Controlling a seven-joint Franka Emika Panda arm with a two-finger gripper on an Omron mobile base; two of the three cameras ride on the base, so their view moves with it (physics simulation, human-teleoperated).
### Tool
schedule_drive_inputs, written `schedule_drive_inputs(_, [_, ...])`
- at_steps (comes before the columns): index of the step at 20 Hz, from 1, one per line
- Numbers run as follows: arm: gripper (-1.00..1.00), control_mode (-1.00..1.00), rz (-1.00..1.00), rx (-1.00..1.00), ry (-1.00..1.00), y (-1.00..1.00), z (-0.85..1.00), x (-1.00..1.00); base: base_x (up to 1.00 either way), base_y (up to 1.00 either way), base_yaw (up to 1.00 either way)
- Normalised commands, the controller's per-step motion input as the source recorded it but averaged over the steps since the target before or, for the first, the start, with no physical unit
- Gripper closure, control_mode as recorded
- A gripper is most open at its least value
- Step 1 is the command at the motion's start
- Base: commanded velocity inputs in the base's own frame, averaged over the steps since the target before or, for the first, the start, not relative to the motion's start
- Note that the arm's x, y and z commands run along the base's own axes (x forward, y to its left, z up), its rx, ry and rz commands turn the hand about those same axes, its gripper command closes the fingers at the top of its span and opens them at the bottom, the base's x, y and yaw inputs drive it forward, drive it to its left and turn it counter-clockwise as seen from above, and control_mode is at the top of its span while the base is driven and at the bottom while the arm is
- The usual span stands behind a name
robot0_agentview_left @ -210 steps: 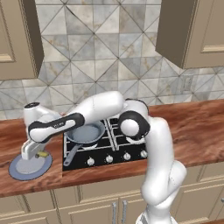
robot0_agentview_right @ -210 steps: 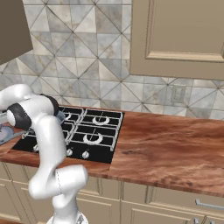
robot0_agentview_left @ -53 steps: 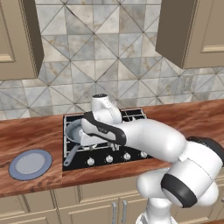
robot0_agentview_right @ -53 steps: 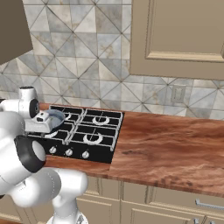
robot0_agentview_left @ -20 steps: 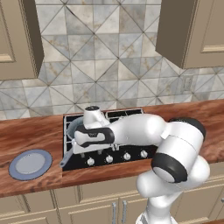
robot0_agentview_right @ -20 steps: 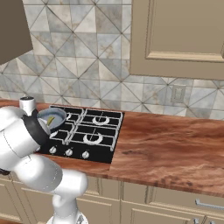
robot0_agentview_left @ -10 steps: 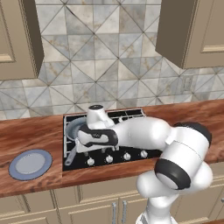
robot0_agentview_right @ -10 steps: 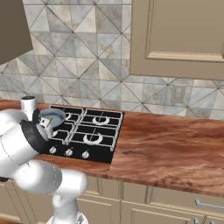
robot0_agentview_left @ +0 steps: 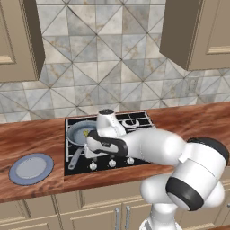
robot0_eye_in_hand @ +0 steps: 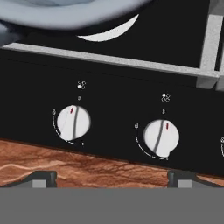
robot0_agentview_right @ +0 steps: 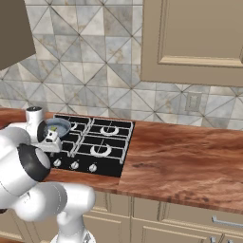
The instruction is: Pick up the butter stick and place it in the pan. Then turn on the burner for the pan.
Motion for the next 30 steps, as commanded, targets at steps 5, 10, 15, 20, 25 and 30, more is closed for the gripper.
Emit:
schedule_drive_inputs(5, [-1.0, -1.0, 0.04, 0.0, 0.0, 0.0, 0.0, 0.0, 0.0, 0.0, 0.0])
schedule_drive_inputs(10, [-1.0, -1.0, 0.08, 0.0, 0.0, 0.0, 0.0, 0.0, 0.0, 0.0, 0.0])
schedule_drive_inputs(15, [-1.0, -1.0, 0.13, 0.0, 0.0, 0.02, -0.03, 0.0, 0.0, 0.0, 0.0])
schedule_drive_inputs(20, [-1.0, -1.0, 0.11, 0.0, 0.0, 0.12, 0.0, 0.0, 0.0, 0.0, 0.0])
schedule_drive_inputs(25, [-1.0, -1.0, 0.07, 0.0, 0.0, 0.14, 0.0, 0.0, 0.0, 0.0, 0.0])
schedule_drive_inputs(30, [-1.0, -1.0, 0.04, 0.01, 0.0, 0.11, 0.0, 0.0, 0.0, 0.0, 0.0])
